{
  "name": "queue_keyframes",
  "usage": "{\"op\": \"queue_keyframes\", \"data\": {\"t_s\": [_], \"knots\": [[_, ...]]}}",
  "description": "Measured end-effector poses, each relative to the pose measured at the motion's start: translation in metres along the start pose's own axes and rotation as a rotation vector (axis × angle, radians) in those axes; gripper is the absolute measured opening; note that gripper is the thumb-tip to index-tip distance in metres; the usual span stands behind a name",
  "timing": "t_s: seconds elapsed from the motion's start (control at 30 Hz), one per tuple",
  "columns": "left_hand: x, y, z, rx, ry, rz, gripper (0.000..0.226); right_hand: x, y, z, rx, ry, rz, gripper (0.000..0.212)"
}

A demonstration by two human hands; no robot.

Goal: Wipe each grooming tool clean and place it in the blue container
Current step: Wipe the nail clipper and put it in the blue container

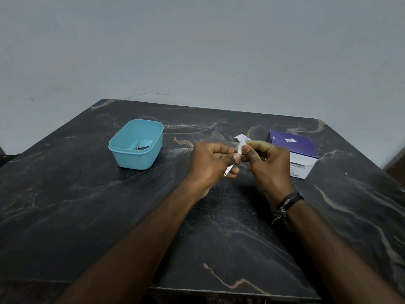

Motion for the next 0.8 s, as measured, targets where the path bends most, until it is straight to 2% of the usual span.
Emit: {"op": "queue_keyframes", "data": {"t_s": [0.23, 0.4, 0.67, 0.8], "knots": [[-0.003, -0.001, 0.002, 0.022, 0.019, 0.051, 0.049, 0.008, 0.009, 0.003, -0.097, -0.017, -0.016, 0.005], [-0.002, -0.002, 0.003, 0.012, 0.042, 0.103, 0.047, 0.010, 0.013, 0.002, -0.178, -0.023, -0.037, 0.016], [-0.007, 0.000, 0.002, -0.073, -0.023, 0.076, 0.046, 0.003, 0.003, 0.002, -0.023, 0.003, -0.035, 0.016], [-0.007, -0.001, 0.002, -0.054, -0.016, 0.080, 0.046, 0.007, 0.009, 0.003, -0.114, -0.018, -0.096, 0.017]]}}
Point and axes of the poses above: each hand's wrist, its own z-axis towards the middle knuckle, its own y-axis out of the palm, x = y × z, the point moved 5 cm from there along z, towards the middle knuckle, and after that the axes turned 14 degrees about -z, right-handed, at the moved point
